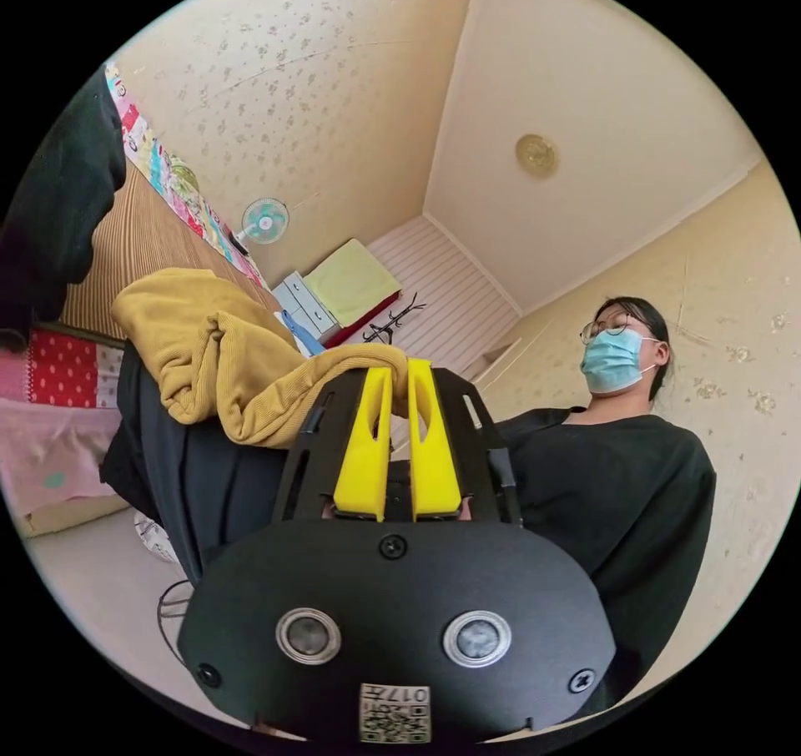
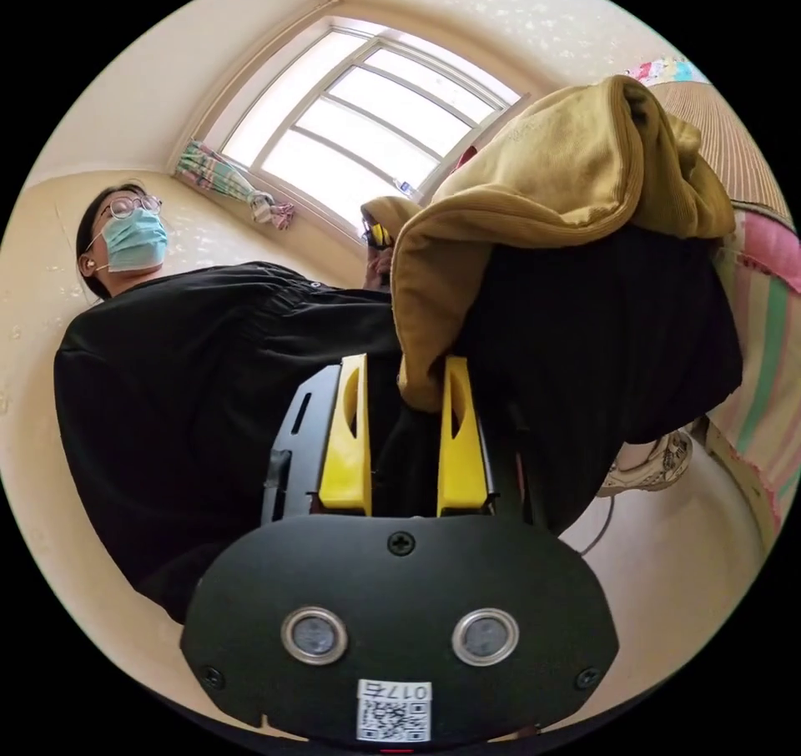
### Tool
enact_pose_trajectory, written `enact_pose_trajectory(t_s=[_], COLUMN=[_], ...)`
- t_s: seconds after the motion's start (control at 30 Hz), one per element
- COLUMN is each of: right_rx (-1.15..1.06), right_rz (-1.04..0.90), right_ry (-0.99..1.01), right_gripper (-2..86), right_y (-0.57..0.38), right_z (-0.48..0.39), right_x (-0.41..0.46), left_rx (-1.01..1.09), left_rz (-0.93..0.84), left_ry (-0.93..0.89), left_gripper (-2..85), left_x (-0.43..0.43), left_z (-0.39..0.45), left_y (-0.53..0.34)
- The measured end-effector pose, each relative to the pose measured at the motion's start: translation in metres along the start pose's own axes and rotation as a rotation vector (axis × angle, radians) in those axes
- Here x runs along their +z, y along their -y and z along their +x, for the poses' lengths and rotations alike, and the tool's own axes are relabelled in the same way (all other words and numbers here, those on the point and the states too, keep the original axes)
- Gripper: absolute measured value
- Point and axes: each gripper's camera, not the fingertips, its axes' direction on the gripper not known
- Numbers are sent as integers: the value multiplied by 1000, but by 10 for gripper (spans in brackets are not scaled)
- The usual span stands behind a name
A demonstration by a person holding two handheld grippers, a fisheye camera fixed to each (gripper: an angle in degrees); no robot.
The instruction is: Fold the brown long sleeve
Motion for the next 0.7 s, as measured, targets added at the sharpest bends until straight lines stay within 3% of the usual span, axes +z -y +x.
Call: enact_pose_trajectory(t_s=[0.13,0.37,0.7], right_rx=[-112,-661,-916], right_rz=[142,400,354], right_ry=[103,285,169], right_gripper=[35,9,8], right_y=[-14,-10,-25], right_z=[-29,-167,-288], right_x=[-28,-98,-111], left_rx=[53,435,562], left_rz=[-13,-45,-77], left_ry=[-38,-328,-448], left_gripper=[36,36,33], left_x=[1,-1,-17], left_z=[38,185,275], left_y=[8,54,45])
